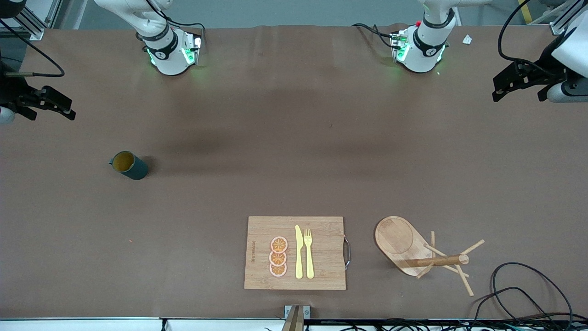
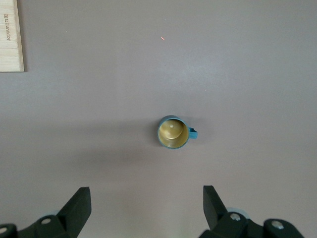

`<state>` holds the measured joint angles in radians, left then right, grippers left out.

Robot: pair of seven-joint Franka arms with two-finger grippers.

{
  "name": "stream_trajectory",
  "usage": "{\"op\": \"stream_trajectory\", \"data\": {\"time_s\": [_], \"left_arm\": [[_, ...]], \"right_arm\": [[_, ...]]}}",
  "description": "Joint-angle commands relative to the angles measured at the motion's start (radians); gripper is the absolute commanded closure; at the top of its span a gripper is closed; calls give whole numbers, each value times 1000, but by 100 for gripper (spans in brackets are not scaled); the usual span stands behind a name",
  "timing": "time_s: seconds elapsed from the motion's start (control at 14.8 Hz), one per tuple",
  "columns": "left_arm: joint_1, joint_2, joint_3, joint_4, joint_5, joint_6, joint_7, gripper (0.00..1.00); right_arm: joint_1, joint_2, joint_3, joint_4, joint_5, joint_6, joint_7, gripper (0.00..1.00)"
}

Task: Pass cup and hang on rack
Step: 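Reach the right gripper down to the teal mug's rim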

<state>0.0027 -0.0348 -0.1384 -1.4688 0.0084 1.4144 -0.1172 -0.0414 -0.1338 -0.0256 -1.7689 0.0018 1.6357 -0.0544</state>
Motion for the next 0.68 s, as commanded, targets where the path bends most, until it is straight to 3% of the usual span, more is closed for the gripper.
{"op": "stream_trajectory", "data": {"time_s": [0.0,0.34,0.61], "left_arm": [[5,-5,-4,7,2,-14,-5,0],[6,4,-4,8,7,-12,-1,0],[3,1,-6,5,4,-14,-12,0]], "right_arm": [[-2,6,-1,16,9,-13,-10,0],[-2,6,-1,-15,9,-8,-12,0],[0,8,-1,-164,11,165,-10,0]]}}
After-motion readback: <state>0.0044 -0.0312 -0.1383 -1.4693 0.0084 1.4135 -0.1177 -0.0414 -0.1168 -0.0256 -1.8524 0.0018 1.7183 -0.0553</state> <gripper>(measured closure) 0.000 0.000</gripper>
